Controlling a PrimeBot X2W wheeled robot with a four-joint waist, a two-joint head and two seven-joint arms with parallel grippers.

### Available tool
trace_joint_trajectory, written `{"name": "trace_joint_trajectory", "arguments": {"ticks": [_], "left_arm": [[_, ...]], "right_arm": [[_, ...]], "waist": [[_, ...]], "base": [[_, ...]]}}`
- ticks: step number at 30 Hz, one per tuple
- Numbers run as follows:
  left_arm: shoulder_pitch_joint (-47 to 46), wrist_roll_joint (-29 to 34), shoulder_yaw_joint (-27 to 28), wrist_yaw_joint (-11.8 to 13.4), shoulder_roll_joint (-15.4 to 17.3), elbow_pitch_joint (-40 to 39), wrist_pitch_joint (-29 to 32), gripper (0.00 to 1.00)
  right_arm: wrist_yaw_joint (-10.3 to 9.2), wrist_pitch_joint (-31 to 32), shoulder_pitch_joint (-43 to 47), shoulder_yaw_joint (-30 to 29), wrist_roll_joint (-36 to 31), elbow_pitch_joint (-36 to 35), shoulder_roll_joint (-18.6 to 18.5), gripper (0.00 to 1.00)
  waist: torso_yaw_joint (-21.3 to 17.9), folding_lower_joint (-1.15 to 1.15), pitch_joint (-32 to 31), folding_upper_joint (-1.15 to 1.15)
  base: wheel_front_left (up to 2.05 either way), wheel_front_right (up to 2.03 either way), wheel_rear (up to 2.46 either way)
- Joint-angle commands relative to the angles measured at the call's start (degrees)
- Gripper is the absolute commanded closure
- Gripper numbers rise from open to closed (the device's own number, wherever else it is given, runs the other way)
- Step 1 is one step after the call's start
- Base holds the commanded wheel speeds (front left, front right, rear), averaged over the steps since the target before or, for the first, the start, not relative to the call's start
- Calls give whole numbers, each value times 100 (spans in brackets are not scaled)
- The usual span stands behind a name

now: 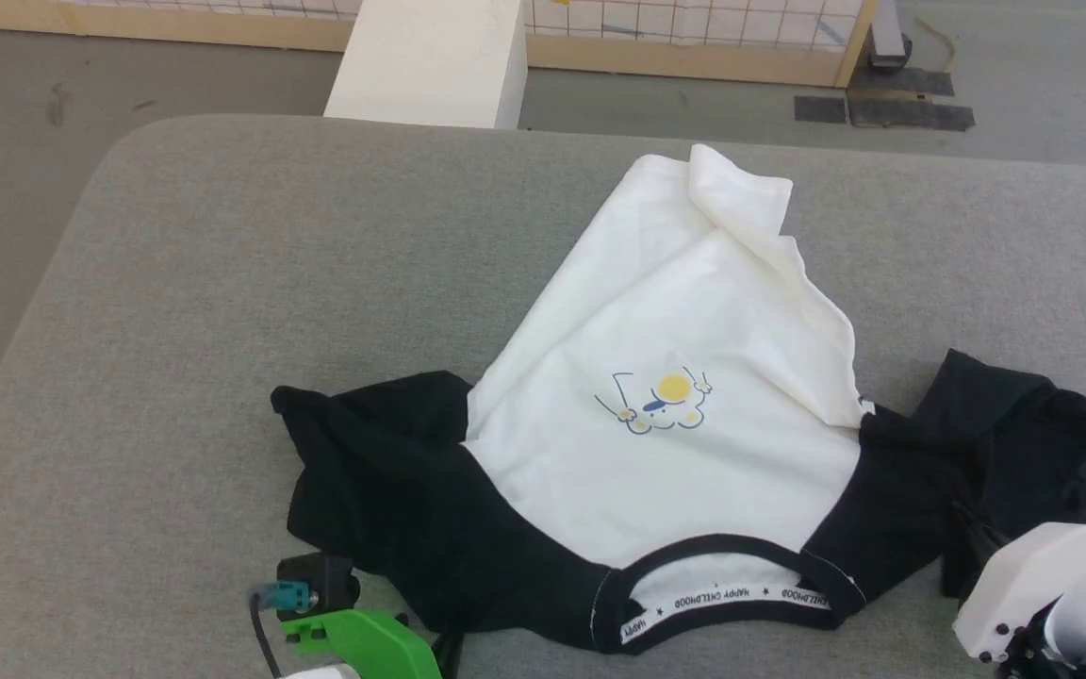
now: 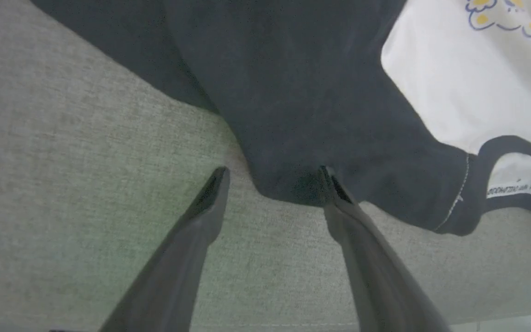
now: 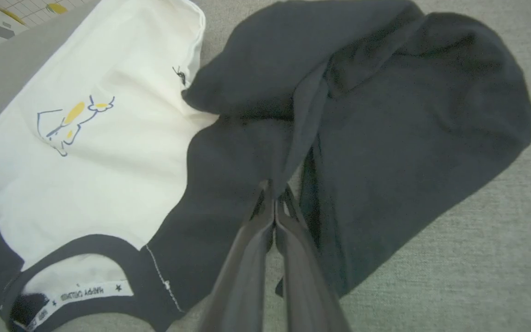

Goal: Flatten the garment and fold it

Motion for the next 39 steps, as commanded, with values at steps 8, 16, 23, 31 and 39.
{"name": "trace_joint_trajectory", "arguments": {"ticks": [8, 16, 23, 31, 39], "left_arm": [[-351, 124, -89, 56, -16, 671, -40, 0], [-379, -216, -32, -223, -38, 459, -129, 100], [-612, -470, 336, -631, 317, -907, -340, 100], [-2272, -728, 877, -922, 824, -1579, -72, 100], [-5067, -514, 1208, -846, 1245, -621, 120, 100]], "right_arm": [[-8, -37, -88, 214, 117, -90, -4, 100], [-8, -29, -58, 243, 213, -246, -4, 100], [-8, 288, -247, 278, -85, -1065, -4, 100], [-8, 1172, -1881, 942, -621, -1851, -680, 100], [-8, 1575, -4763, 1797, -719, -1140, -1578, 100]], "waist": [[-232, 0, 228, 0], [-350, 0, 191, 0], [-387, 0, 108, 0], [-619, 0, 467, 0], [-945, 0, 1505, 0]], "base": [[0, 0, 0], [0, 0, 0], [0, 0, 0], [0, 0, 0], [0, 0, 0]]}}
